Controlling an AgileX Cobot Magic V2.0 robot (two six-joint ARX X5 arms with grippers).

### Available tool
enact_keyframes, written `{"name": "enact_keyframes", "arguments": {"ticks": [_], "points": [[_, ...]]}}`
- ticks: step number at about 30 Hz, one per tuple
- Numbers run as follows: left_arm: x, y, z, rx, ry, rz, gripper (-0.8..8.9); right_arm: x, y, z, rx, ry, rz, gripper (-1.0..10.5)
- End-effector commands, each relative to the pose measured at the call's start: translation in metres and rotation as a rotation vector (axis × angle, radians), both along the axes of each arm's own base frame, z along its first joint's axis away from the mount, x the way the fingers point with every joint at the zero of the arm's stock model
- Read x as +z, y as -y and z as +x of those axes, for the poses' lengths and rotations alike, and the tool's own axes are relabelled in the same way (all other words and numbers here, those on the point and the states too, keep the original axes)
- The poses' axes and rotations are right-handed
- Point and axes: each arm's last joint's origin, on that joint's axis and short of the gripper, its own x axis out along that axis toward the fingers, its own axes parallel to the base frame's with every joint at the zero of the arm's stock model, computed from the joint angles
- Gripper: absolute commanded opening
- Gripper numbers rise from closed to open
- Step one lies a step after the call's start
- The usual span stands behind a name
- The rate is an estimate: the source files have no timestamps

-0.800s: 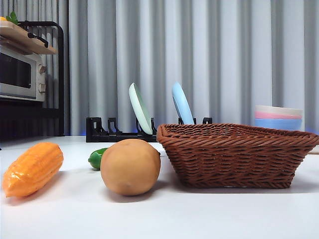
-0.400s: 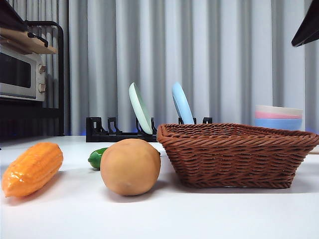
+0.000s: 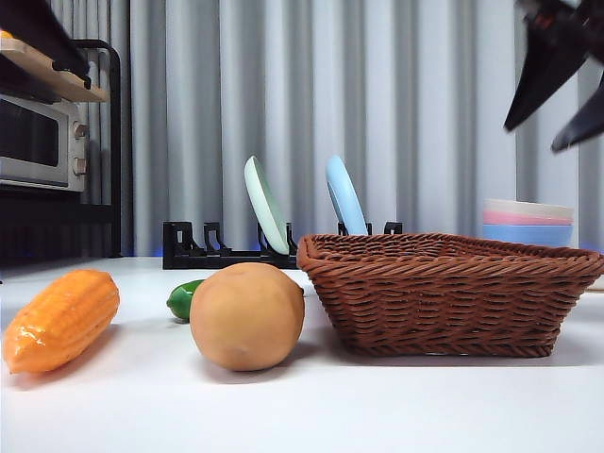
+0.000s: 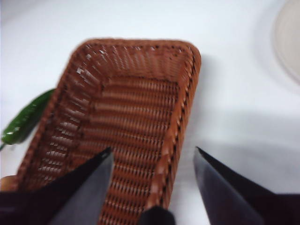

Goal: Pick up the basket,pick up the corn from the table,pick up the potato from the table,pick up the cucumber from the table,put all items into the basket

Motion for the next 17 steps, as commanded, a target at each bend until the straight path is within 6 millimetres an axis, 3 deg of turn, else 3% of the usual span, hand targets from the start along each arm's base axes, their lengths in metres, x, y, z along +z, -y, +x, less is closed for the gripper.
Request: {"name": "enact_keyframes", "arguments": {"ticks": [1, 8, 14, 16, 17], "points": [[0.004, 0.002, 0.001, -0.018, 0.025, 0.007, 4.07, -0.013, -0.002, 0.019, 0.012, -0.057, -0.016, 3.2], [0.011, 0.002, 0.004, -0.018, 0.036, 0.006, 4.07, -0.048, -0.007, 0.057, 0.019, -0.189, -0.037, 3.1], [0.018, 0.003, 0.01, -0.019, 0.037, 0.006, 4.07, -0.08, -0.012, 0.07, 0.077, -0.309, 0.024, 3.0], [0.021, 0.004, 0.013, -0.026, 0.028, 0.006, 4.06, -0.087, -0.012, 0.073, 0.069, -0.339, 0.039, 1.7], [0.024, 0.006, 0.016, -0.034, 0.012, 0.008, 4.04, -0.089, -0.012, 0.073, 0.065, -0.348, 0.04, 0.5]]}}
